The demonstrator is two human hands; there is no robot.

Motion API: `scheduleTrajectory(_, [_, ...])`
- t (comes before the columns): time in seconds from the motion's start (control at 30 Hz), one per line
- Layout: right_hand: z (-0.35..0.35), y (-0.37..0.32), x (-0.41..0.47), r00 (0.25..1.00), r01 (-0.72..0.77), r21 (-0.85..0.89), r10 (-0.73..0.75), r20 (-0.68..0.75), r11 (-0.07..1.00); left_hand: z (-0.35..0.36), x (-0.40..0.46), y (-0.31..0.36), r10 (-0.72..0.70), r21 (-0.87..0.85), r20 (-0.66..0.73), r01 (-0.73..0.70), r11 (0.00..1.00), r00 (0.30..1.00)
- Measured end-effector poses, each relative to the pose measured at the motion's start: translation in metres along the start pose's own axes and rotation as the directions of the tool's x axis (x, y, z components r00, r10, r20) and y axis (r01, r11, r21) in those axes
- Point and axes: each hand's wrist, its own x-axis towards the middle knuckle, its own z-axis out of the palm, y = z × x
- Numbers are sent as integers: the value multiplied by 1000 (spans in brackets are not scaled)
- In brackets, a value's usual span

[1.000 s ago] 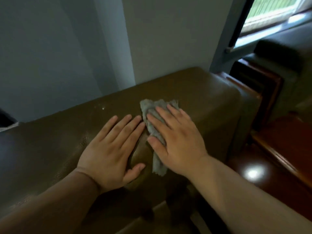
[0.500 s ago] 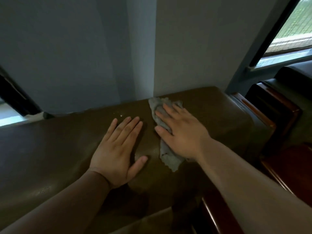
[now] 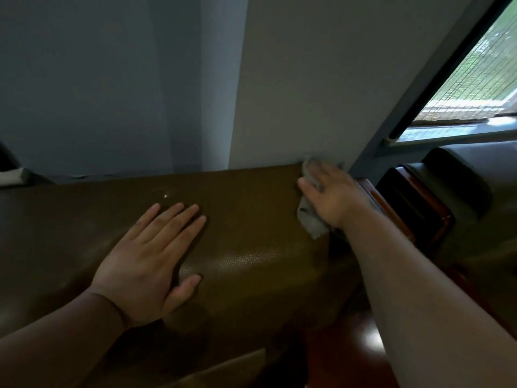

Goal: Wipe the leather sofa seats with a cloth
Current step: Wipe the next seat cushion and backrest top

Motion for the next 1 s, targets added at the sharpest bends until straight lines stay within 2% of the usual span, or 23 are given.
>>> scheduleTrajectory(0.07, [-5,18,12,992,-128,18,128,-3,992,1,0,0,2,-15,-6,-2,1000,1000])
scheduleTrajectory(0.1, [-3,18,11,991,-132,0,132,-17,991,1,0,-1,4,-22,-3,-5,1000,1000])
scheduleTrajectory(0.17, [10,5,-4,997,-57,-9,57,-49,998,0,0,-1,5,-26,8,-5,1000,1000])
scheduleTrajectory(0.27, [34,-11,-51,985,135,-50,-140,-97,990,-2,0,0,8,-24,12,-7,1000,1000])
scheduleTrajectory(0.33, [41,-1,-73,975,182,-100,-193,-108,978,-3,1,0,9,-27,8,-9,1000,1000])
scheduleTrajectory(0.4, [39,27,-70,986,92,-41,-96,-137,995,-3,1,0,8,-28,8,-8,1000,1000])
scheduleTrajectory(0.5, [24,51,-60,972,-173,143,192,-134,974,-2,0,1,1,-19,18,-1,1000,1000])
scheduleTrajectory(0.57, [30,27,-67,961,-224,112,239,-141,968,-2,1,1,7,-21,7,-7,1000,1000])
scheduleTrajectory(0.6, [36,5,-75,970,-172,69,181,-163,983,-3,2,2,7,-23,3,-7,1000,1000])
scheduleTrajectory(0.67, [50,-46,-96,982,46,9,-44,-183,999,-4,2,3,1,-24,12,-1,1000,1000])
scheduleTrajectory(0.73, [59,-80,-112,969,209,-59,-215,-121,976,-5,1,4,-7,-19,30,7,1000,1000])
scheduleTrajectory(0.83, [44,-75,-97,957,273,-153,-284,-53,950,-7,1,4,-18,-11,36,18,1000,999])
scheduleTrajectory(0.9, [34,-57,-68,983,177,-143,-182,-27,974,-8,-1,2,-41,-6,29,42,999,999])
scheduleTrajectory(0.97, [28,-53,-43,998,-44,-83,39,-56,996,-7,3,7,-39,-19,20,39,999,999])
scheduleTrajectory(1.0, [31,-69,-34,993,-108,-77,103,-64,991,-7,2,7,-41,-16,14,41,999,999])
